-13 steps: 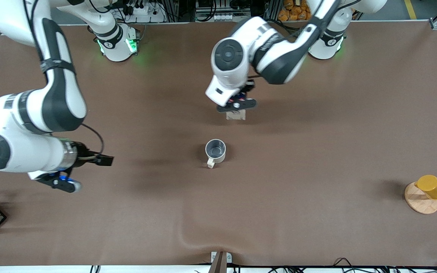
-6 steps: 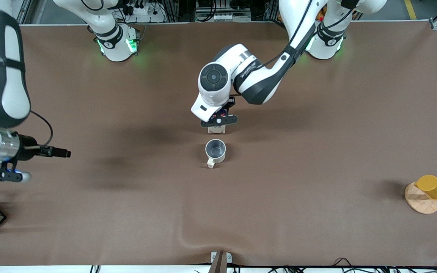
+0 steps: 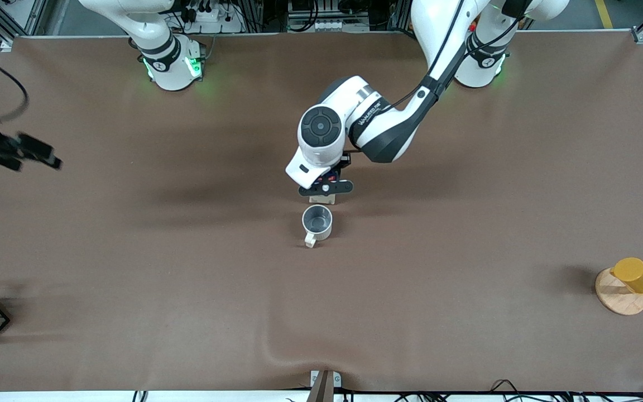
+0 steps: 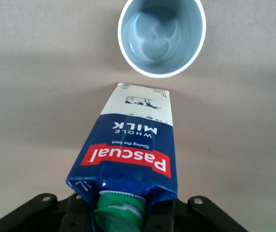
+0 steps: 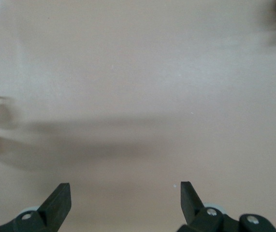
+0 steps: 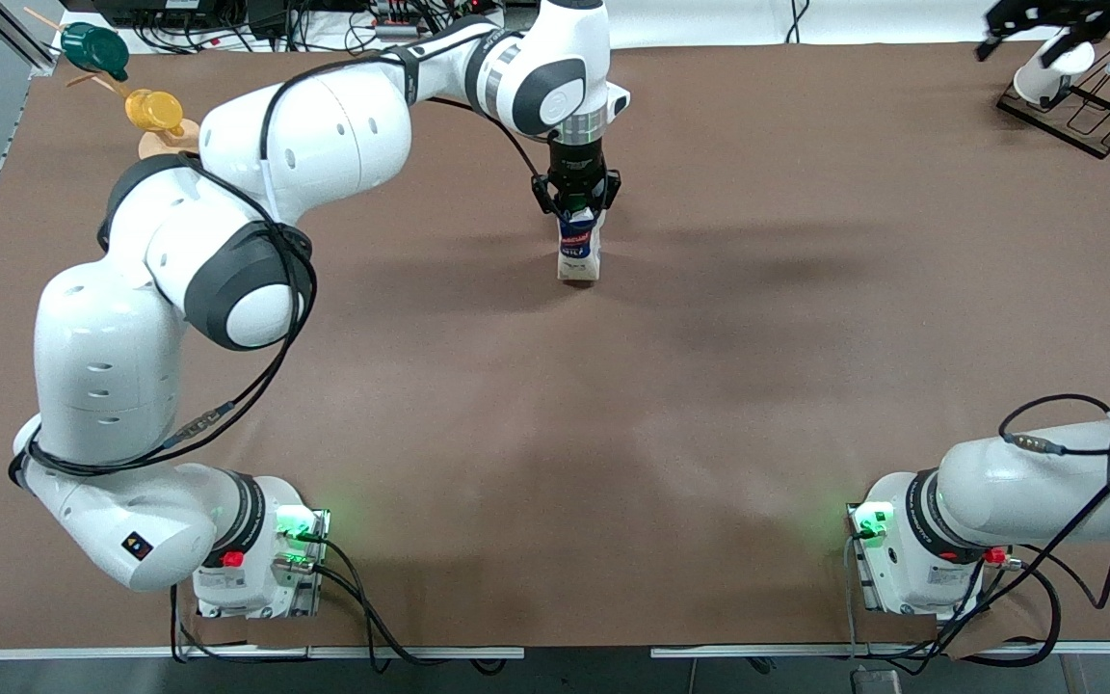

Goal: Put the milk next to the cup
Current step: 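Lower the milk carton beside the mug with the left gripper and release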

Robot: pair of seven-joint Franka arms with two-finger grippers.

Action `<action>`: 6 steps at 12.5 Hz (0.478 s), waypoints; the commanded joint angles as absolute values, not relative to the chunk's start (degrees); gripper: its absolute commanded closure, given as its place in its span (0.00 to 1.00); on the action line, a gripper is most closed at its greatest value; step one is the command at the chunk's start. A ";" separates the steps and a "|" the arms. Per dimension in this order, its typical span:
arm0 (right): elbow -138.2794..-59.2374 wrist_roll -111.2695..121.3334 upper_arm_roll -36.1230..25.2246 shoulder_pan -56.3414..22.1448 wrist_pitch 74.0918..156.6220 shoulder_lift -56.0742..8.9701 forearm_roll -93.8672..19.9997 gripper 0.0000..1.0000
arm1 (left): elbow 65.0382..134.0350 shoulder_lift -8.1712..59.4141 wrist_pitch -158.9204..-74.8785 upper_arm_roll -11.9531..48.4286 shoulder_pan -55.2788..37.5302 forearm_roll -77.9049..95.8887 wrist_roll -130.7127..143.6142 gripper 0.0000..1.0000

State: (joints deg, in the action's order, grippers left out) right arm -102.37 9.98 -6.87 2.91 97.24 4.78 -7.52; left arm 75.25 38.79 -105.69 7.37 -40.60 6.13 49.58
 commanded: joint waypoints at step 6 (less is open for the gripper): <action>-100.31 7.34 -5.10 3.62 96.77 5.03 -3.70 0.00 | 73.74 41.66 -109.95 6.15 -41.22 7.03 48.96 1.00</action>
State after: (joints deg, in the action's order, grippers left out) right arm -103.43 11.27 -5.83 4.72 96.85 7.29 -5.50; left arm 75.00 40.20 -107.96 7.14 -40.62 6.14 49.58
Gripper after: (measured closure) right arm 0.000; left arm 0.683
